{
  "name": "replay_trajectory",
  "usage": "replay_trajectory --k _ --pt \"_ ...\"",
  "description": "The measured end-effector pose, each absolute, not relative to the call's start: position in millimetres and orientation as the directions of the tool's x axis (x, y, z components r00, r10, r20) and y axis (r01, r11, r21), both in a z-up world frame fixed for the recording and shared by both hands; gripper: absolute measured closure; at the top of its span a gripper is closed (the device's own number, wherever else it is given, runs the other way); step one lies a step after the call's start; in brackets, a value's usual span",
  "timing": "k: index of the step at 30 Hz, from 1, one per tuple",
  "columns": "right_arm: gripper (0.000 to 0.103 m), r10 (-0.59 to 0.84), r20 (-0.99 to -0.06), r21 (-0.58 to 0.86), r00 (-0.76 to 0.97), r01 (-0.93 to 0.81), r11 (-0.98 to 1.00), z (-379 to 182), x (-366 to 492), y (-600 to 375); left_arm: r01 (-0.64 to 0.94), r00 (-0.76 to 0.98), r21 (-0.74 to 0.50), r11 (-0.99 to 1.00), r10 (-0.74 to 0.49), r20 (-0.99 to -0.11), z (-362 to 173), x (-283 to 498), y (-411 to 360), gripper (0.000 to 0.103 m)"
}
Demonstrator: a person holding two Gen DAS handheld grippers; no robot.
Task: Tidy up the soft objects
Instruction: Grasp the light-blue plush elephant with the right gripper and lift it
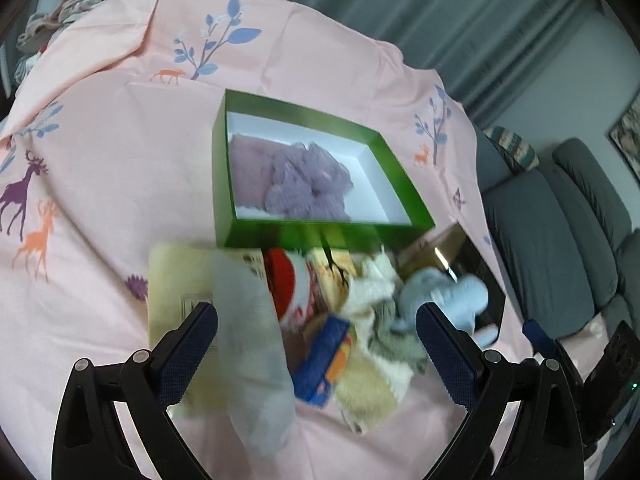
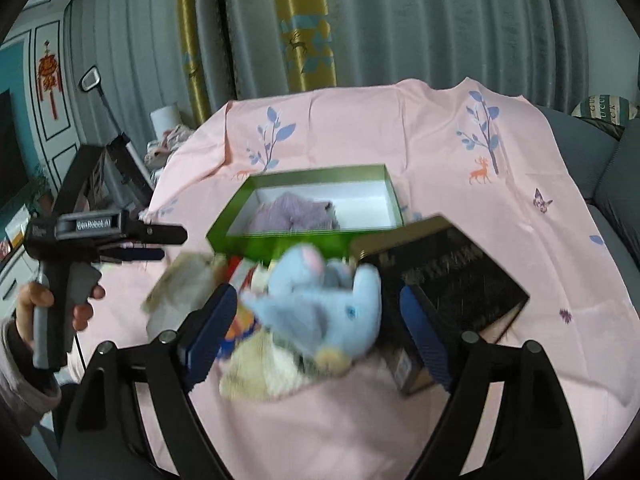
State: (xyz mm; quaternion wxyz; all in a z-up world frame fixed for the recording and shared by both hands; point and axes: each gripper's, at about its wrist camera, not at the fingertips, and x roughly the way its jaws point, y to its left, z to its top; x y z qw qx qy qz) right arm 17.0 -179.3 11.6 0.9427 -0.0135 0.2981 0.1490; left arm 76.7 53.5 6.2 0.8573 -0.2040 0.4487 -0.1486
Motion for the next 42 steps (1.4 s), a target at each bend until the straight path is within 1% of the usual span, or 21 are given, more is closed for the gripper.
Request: replay_trajectory --k 8,13,15,24,28,34,36,37,38,39,41,42 --pt "0.019 0.301 -0.599 0.119 0.742 -0.289 0.950 -25.4 3.4 -175.5 0.117 0.564 -0.430 0.895 -0.416 -0.713 -4.8 45.8 29.1 0.004" --pt "0.020 0.318 -0.592 0.168 0.741 -0.272 0.948 -39.1 5.2 -176.2 0.153 0.564 -0.451 0.879 -0.453 -0.691 -8.2 37.3 17.1 0.004" --pt "0.020 0.312 -0.583 0.180 0.750 -0.256 0.950 -42.2 7.5 -177.5 0.176 0.564 -0.442 0.880 -0.458 -0.687 -7.3 36.2 10.3 0.004" --pt "0.021 0.314 -0.552 0.226 0.772 -0.224 0.948 -53.0 19.6 -177.3 0.334 0.566 -0.407 0.850 -0.526 -0.635 11.6 57.5 -30.7 0.004" --pt "0.022 0.298 -0.549 0.242 0.781 -0.193 0.951 -57.5 30.5 -176.7 0.381 0.545 -0.375 0.845 -0.533 -0.647 11.4 80.5 -53.2 0.004" --pt "0.029 0.299 -0.558 0.283 0.774 -0.161 0.945 -68.0 46.9 -177.7 0.427 0.499 -0.376 0.823 -0.561 -0.661 3.2 103.6 -79.5 0.004" --pt "0.034 0.303 -0.553 0.300 0.776 -0.154 0.941 -69.2 51.1 -180.1 0.435 0.488 -0.388 0.813 -0.575 -0.657 2.0 106.8 -82.8 0.004" --pt "0.036 0.305 -0.553 0.307 0.776 -0.151 0.940 -69.7 52.5 -181.8 0.436 0.491 -0.388 0.812 -0.576 -0.654 1.5 106.8 -83.9 0.013" --pt "0.042 0.305 -0.552 0.313 0.776 -0.146 0.938 -69.7 53.5 -183.2 0.434 0.494 -0.385 0.815 -0.572 -0.655 0.6 106.4 -84.6 0.027" --pt "0.047 0.305 -0.550 0.319 0.778 -0.142 0.937 -69.4 54.8 -185.1 0.423 0.499 -0.376 0.824 -0.558 -0.663 -0.8 107.2 -84.6 0.030" --pt "0.049 0.311 -0.547 0.324 0.777 -0.147 0.935 -70.1 55.0 -186.8 0.401 0.510 -0.368 0.839 -0.538 -0.671 -3.3 106.5 -82.4 0.047" --pt "0.051 0.313 -0.545 0.322 0.778 -0.150 0.935 -69.9 54.7 -187.0 0.389 0.509 -0.374 0.842 -0.535 -0.674 -4.6 107.7 -79.9 0.048"
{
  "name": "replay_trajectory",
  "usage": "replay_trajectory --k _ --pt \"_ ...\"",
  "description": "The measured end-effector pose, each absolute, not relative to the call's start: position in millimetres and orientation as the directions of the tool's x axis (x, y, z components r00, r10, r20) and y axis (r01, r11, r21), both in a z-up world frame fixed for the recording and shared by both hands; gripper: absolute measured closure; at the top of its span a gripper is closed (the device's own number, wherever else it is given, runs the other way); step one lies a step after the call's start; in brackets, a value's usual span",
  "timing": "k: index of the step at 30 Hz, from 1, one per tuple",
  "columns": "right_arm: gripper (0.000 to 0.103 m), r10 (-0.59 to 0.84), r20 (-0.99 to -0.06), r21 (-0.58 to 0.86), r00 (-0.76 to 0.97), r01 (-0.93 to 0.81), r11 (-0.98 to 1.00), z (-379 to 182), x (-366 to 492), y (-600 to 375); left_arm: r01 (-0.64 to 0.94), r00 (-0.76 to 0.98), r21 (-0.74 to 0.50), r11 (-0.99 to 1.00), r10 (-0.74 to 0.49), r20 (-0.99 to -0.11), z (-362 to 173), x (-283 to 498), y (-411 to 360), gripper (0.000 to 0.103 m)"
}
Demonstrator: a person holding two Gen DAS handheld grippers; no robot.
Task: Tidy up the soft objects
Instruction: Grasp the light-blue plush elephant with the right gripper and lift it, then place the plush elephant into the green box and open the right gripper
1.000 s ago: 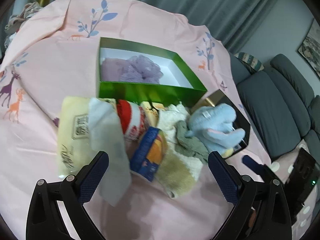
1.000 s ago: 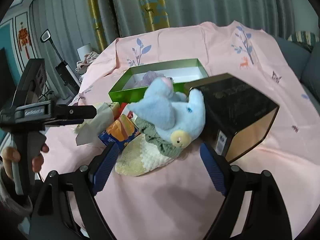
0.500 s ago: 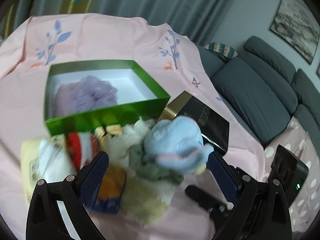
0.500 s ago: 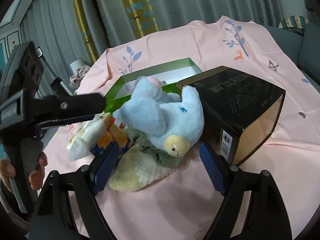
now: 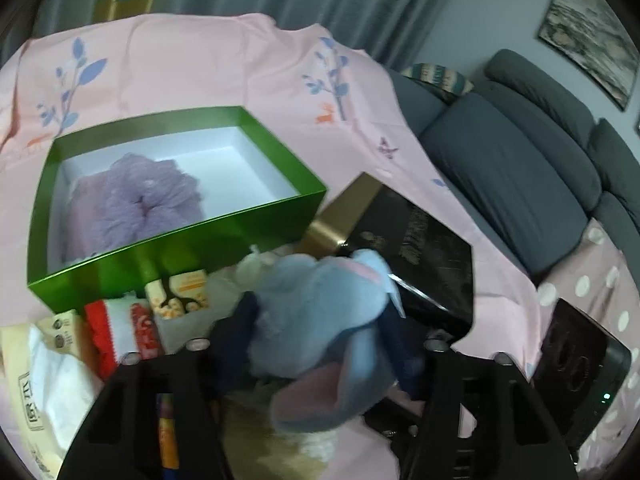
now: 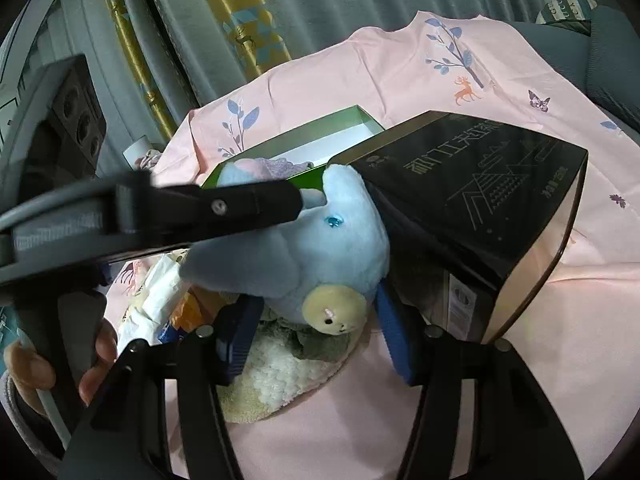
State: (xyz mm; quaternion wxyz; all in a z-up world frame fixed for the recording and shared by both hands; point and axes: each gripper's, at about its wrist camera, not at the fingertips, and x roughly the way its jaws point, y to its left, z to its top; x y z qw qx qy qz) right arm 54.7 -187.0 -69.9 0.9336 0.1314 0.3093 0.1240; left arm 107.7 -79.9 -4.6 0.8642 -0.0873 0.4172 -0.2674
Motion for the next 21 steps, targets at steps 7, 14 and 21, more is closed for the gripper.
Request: replay_trajectory --k 7,14,21 --pt "0.054 0.326 -0.466 0.286 0.823 -0.209 0.935 -42.0 35.8 -178.9 0.401 0.558 -0.388 0.830 -0.557 -0.615 27.4 89.1 -65.6 0.049" --pt "0.053 0.368 -0.393 0.229 0.843 -0.298 0.927 11.9 54.1 -160.1 0.390 0.646 -0.371 0.843 -0.538 -0.542 80.3 98.3 -41.6 0.049" --pt "0.053 0.417 -0.413 0.249 0.809 -0.340 0.907 29.7 117.9 -137.9 0.303 0.680 -0.359 0.883 -0.464 -0.567 92.0 153.5 -16.0 0.049"
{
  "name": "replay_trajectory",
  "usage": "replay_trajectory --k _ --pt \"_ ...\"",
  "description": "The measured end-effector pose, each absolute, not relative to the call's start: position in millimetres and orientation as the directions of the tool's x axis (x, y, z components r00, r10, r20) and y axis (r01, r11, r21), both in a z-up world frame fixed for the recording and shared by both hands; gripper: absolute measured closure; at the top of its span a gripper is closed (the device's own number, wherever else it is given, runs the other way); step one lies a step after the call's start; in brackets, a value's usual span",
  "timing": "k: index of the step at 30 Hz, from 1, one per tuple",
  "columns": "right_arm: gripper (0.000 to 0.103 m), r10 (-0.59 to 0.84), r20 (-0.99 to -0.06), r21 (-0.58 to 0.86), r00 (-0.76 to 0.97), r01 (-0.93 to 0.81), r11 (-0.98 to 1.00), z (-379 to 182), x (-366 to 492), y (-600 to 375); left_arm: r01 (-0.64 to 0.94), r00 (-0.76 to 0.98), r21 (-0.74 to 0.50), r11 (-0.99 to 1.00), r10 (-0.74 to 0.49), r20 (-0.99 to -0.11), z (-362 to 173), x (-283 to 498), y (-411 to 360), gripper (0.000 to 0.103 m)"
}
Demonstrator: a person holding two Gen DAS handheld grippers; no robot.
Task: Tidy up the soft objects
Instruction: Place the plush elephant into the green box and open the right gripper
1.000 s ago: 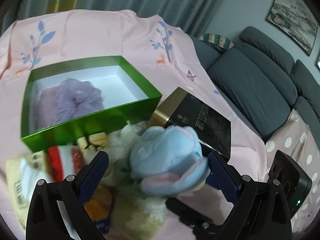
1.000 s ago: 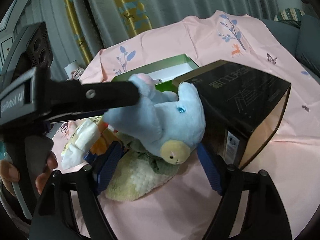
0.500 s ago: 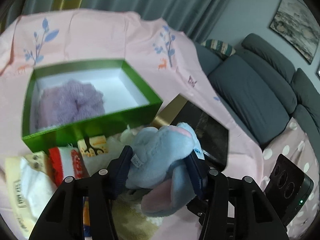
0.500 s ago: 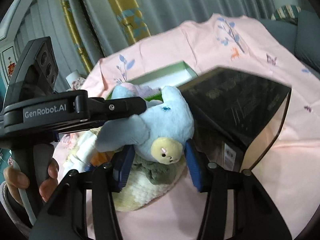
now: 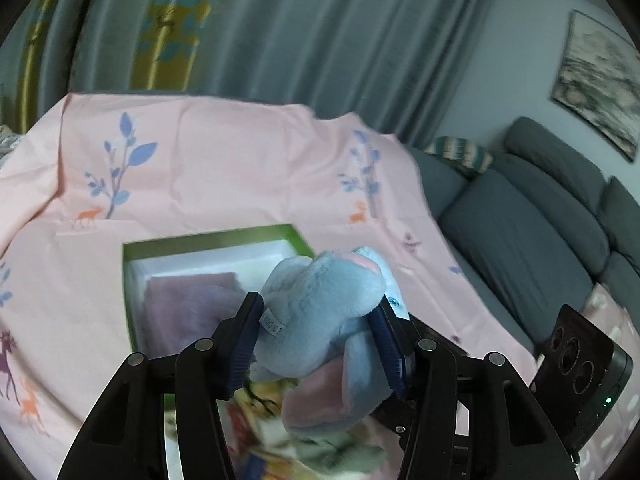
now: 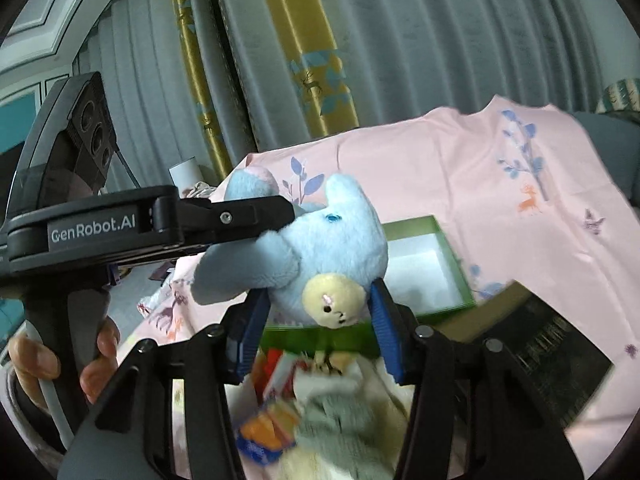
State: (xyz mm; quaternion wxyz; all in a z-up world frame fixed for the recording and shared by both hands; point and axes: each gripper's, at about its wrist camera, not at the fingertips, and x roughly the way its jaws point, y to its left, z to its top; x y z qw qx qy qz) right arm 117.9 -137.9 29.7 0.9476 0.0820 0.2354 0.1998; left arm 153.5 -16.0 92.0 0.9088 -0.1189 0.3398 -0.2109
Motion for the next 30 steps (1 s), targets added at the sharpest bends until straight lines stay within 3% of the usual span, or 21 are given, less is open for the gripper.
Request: replay_trajectory --k 7,10,11,15,30 --pt "0.051 0.373 -0.546 0.205 0.750 -0.313 0.928 12.4 188.2 -112.7 0.143 0.639 -0.394 0.908 -0.389 -0.664 52.5 218.0 5.7 0.046" --pt "0.039 0.322 -0.578 0.155 0.750 -0.287 0.946 6.7 196.3 -109.0 0.084 0.608 -0.366 0.927 -0.339 -0.718 36.5 232.2 9.2 0.014" --pt "0.039 0.309 -0.578 0.135 0.756 -0.284 0.949 7.0 193.4 -109.1 0.067 0.608 -0.360 0.930 -0.325 -0.725 33.9 231.6 11.8 0.013" --pt "0.031 0.297 -0.559 0.100 0.774 -0.292 0.951 10.6 169.0 -121.4 0.053 0.608 -0.357 0.933 -0.314 -0.729 32.5 220.5 24.4 0.012" --pt "0.022 0.296 -0.571 0.066 0.766 -0.317 0.946 3.8 62.9 -152.6 0.080 0.595 -0.327 0.942 -0.308 -0.742 32.4 128.5 34.4 0.010"
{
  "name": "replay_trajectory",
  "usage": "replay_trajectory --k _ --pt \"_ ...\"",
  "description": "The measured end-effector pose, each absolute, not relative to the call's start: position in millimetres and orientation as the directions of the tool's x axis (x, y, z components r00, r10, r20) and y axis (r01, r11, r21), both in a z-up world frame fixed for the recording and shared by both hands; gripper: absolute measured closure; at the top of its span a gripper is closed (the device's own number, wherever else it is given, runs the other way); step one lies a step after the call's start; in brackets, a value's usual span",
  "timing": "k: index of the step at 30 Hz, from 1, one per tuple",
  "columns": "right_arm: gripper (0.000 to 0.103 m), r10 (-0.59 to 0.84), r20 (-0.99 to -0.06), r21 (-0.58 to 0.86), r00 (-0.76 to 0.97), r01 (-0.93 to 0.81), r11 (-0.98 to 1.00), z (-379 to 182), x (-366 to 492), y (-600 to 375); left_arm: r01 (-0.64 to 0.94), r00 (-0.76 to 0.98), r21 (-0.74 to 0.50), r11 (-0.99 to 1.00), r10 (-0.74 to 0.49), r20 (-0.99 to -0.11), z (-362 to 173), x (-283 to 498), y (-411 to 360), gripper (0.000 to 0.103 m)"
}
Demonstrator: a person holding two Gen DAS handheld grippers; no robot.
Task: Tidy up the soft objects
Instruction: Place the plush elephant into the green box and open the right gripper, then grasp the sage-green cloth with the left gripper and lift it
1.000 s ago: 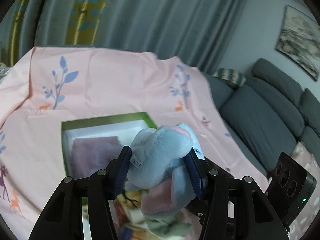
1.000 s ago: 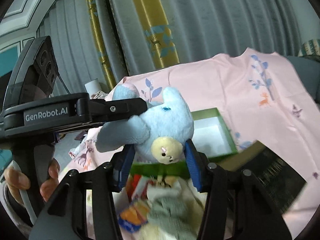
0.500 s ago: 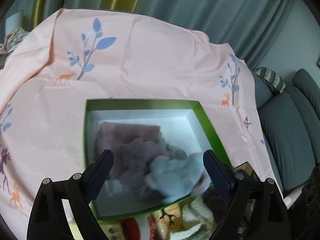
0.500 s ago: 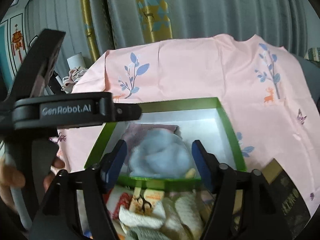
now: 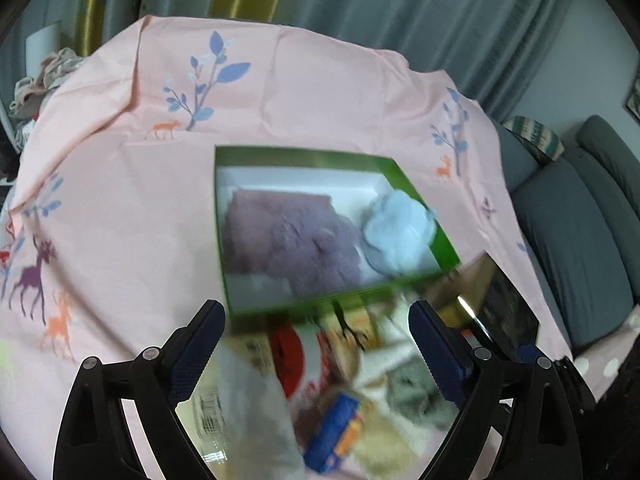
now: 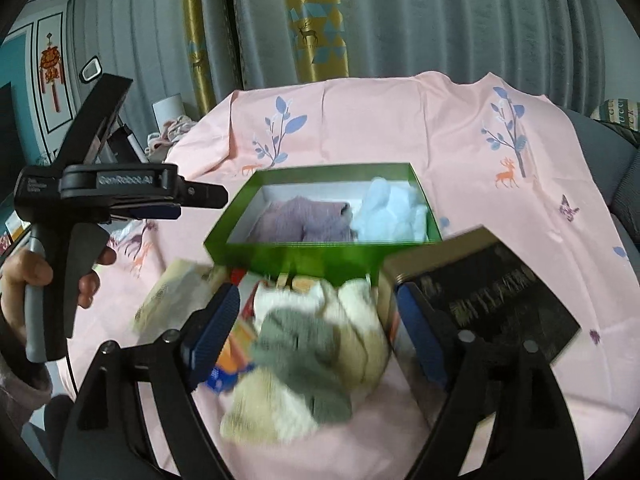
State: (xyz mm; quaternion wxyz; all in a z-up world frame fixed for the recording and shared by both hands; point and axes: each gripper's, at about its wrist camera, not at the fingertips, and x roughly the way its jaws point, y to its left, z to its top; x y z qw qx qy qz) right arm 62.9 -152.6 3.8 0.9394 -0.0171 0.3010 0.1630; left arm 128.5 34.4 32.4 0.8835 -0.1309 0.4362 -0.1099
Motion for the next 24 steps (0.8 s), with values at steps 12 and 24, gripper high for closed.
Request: replay_trajectory --k 12,24 --pt "0.022 0.315 -0.608 0.106 0.729 -0.318 0.942 -25.5 26.7 -162.9 0.223 0.609 -0.233 0.946 -0.322 -0.725 21.5 64.0 -3.8 0.010" --pt "0.024 0.376 -0.613 0.177 0.694 -0.344 0.922 -62.1 25.0 -161.5 0.365 0.570 -0.299 0.882 -0.466 -0.677 2.3 40.3 -42.8 0.010"
